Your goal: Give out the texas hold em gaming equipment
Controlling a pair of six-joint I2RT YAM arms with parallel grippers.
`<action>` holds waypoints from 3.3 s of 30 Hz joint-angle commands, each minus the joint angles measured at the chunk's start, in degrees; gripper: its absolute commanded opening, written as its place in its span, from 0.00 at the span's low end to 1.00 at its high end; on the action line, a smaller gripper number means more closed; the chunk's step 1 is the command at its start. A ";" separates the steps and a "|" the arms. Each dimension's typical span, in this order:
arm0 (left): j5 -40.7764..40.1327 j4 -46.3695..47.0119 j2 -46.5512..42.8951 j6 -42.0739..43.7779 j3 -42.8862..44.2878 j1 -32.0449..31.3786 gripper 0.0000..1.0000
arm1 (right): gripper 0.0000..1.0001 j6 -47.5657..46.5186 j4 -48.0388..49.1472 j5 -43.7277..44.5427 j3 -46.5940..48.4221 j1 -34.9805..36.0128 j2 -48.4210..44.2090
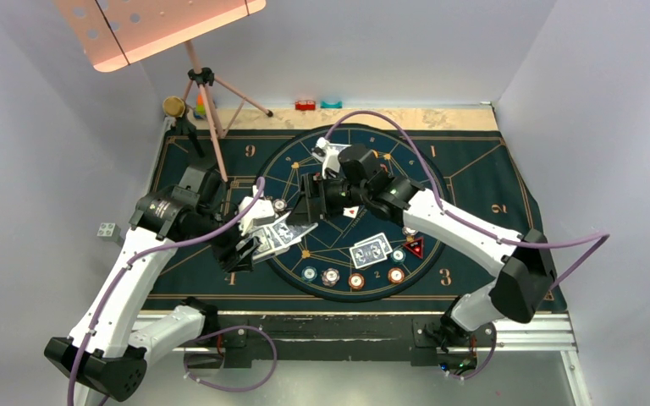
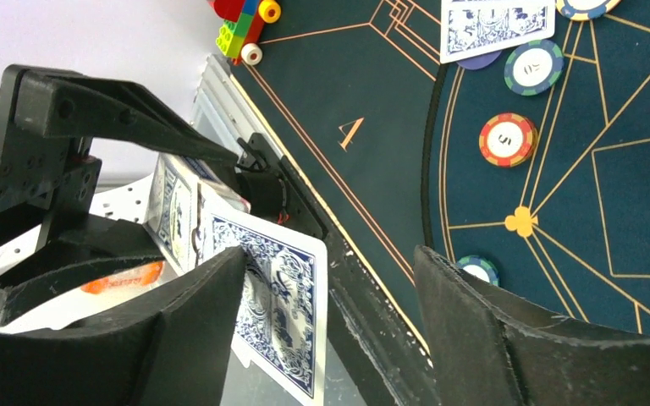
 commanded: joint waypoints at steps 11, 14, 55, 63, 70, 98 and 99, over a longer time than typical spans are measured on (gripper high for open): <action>2.18 1.20 -0.34 0.38 1.73 -0.16 0.00 | 0.43 -1.46 -4.22 2.32 2.18 -0.11 -5.88; 2.25 1.31 -0.19 0.38 1.68 -0.15 0.00 | 0.37 -1.67 -5.68 3.36 2.76 -0.11 -6.13; 2.20 0.85 -0.58 0.76 1.68 -0.16 0.00 | 0.00 -7.16 -29.38 33.72 12.89 -4.46 -4.80; 1.99 0.00 -1.23 1.07 1.77 -0.16 0.00 | 0.00 0.12 -46.00 54.60 24.43 -3.44 11.26; 2.34 -0.01 -1.22 0.82 1.68 -0.16 0.00 | 0.00 2.06 -46.33 57.49 28.56 -1.62 19.58; 2.05 -0.48 -1.04 0.88 1.60 -0.16 0.00 | 0.00 3.69 -48.18 60.69 46.12 1.29 45.64; 1.95 -0.55 -1.03 0.95 1.66 -0.16 0.00 | 0.00 3.67 -48.09 60.30 46.66 1.32 46.11</action>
